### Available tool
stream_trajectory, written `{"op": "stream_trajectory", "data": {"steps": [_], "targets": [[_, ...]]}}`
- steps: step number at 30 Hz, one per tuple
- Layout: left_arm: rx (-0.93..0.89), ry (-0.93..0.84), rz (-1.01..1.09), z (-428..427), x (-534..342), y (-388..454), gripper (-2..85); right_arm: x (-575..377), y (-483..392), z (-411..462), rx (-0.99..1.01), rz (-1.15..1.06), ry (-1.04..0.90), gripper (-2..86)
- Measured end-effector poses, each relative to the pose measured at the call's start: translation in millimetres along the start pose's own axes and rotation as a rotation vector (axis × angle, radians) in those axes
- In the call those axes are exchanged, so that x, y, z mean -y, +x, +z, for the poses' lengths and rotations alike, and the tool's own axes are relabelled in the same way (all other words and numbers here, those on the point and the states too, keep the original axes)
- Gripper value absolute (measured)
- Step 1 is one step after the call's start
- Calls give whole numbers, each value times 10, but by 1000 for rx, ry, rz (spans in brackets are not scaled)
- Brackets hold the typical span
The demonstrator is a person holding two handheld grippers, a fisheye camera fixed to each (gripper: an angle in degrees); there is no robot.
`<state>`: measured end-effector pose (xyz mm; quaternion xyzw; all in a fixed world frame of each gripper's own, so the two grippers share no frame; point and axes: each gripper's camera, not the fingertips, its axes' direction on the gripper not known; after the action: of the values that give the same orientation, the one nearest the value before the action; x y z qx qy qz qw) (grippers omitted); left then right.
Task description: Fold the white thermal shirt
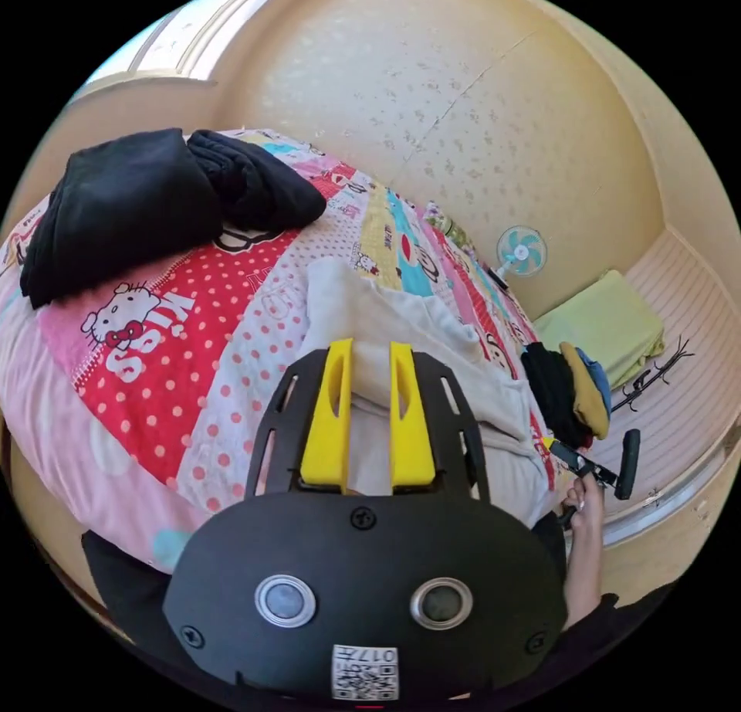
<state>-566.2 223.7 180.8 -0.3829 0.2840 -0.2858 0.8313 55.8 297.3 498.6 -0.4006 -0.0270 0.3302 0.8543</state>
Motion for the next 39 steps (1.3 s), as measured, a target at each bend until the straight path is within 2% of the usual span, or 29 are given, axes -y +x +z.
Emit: {"op": "stream_trajectory", "data": {"steps": [2,4,5,6,7,8,9,11,12,13,16,21,25,27,29,31,33,37,39], "targets": [[-14,128,56,-203,102,2,107,183,60,-17,129,8,35,157],[-23,177,86,-228,338,-35,138,505,130,270,214,47,-38,191],[6,91,53,-55,556,-120,167,576,143,411,222,58,-80,199],[39,-74,27,280,749,-232,198,679,158,778,248,79,-190,214],[45,-178,26,499,806,-289,201,689,119,1076,235,82,-262,226],[8,-412,42,993,803,-377,206,669,65,1087,180,79,-239,222],[54,-437,90,1177,739,-344,202,625,-75,1054,81,69,-211,214],[120,-413,156,1151,679,-174,174,542,-345,1016,43,-23,-211,173],[87,-406,205,1098,649,-53,142,470,-499,929,23,-68,-183,120],[80,-386,216,1036,628,-1,123,427,-624,748,8,-86,-119,87],[60,-205,283,535,650,337,91,584,-930,137,-8,-123,45,68],[178,73,383,-30,1323,1141,83,1397,-1271,-383,-48,-203,168,59],[172,195,417,-19,2012,1403,85,2206,-1391,-591,-81,-207,282,64],[110,307,420,158,2422,1390,92,2534,-1365,-551,-107,-169,328,72],[50,337,419,380,2639,1272,104,2812,-1231,-366,-105,-92,264,88],[21,178,313,667,2831,1032,114,2848,-1001,6,-37,-44,76,132],[26,-7,231,842,2723,656,116,2517,-905,211,-24,-84,-1,150],[103,-178,339,607,1970,177,116,1109,-669,461,-93,-124,-256,168],[154,-398,364,299,1388,-113,128,434,-568,391,-54,-89,-345,170]]}}
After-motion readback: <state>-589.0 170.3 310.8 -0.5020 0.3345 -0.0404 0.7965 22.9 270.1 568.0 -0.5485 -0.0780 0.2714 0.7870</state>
